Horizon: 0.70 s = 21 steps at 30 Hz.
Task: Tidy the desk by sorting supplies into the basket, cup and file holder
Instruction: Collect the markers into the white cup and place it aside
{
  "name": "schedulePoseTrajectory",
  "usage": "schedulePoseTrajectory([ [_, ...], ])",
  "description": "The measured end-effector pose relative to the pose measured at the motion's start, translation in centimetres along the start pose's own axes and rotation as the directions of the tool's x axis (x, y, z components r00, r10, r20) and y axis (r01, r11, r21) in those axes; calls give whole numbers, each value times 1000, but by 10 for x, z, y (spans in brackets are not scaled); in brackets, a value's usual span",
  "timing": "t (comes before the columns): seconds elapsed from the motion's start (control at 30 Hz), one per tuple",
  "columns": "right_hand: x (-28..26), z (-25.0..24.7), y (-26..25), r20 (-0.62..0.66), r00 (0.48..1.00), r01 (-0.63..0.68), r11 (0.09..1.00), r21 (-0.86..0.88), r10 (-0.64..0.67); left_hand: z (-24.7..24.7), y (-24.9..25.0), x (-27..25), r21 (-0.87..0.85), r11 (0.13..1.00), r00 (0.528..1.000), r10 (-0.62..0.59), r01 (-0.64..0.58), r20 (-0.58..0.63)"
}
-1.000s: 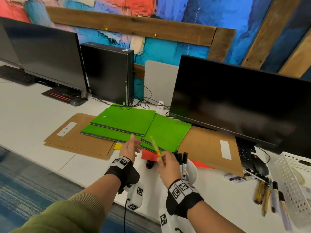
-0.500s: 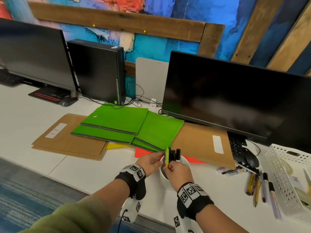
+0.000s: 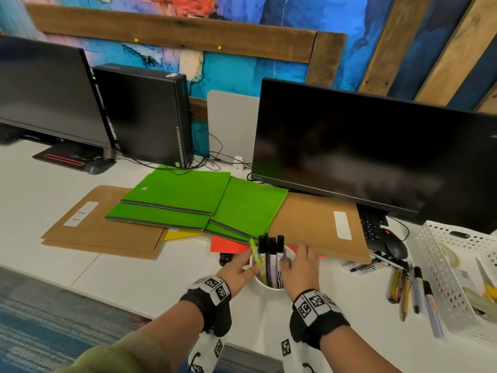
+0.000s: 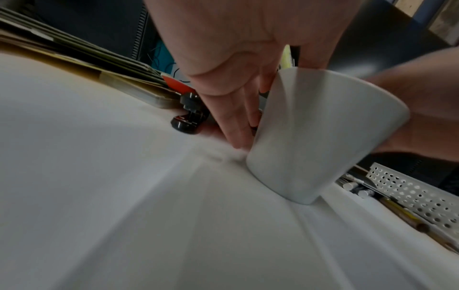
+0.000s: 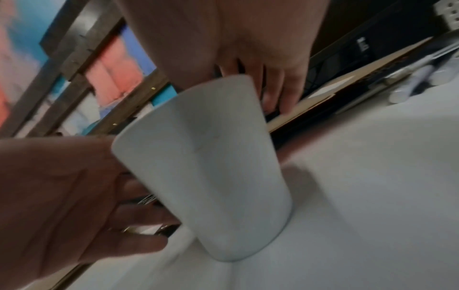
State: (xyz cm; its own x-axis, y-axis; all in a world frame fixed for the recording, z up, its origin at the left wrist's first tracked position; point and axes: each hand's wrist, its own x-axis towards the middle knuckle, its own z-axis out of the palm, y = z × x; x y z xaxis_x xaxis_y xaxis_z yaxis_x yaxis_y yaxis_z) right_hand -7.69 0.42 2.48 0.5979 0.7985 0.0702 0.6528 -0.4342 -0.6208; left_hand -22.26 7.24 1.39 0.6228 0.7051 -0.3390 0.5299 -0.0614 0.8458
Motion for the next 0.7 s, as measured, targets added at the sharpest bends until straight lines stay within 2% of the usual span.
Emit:
schedulePoseTrajectory([
  [0.07, -1, -3, 5, 214, 970, -129, 990, 49, 116, 5, 0, -3, -82, 996, 1000, -18, 21, 26],
  [0.13, -4, -3, 9, 297, 938, -207, 976, 72, 177, 11, -5, -1, -111, 993, 999, -38, 42, 36],
  [0.33, 6, -6, 26, 215, 948, -235, 972, -27, 235, 28, 7, 8, -199, 980, 999, -27, 20, -30],
  [0.43, 9, -15, 37, 173, 950, -264, 965, 0, 260, 36, 18, 12, -198, 980, 999, 5, -12, -34],
  [0.57, 12, -29, 52, 140, 950, -288, 957, 37, 280, 52, 30, 16, -177, 981, 996, 89, -84, 21],
  [0.7, 17, -41, 70, 150, 948, -294, 952, 84, 280, 68, 37, 24, -202, 975, 995, 96, -89, 24],
])
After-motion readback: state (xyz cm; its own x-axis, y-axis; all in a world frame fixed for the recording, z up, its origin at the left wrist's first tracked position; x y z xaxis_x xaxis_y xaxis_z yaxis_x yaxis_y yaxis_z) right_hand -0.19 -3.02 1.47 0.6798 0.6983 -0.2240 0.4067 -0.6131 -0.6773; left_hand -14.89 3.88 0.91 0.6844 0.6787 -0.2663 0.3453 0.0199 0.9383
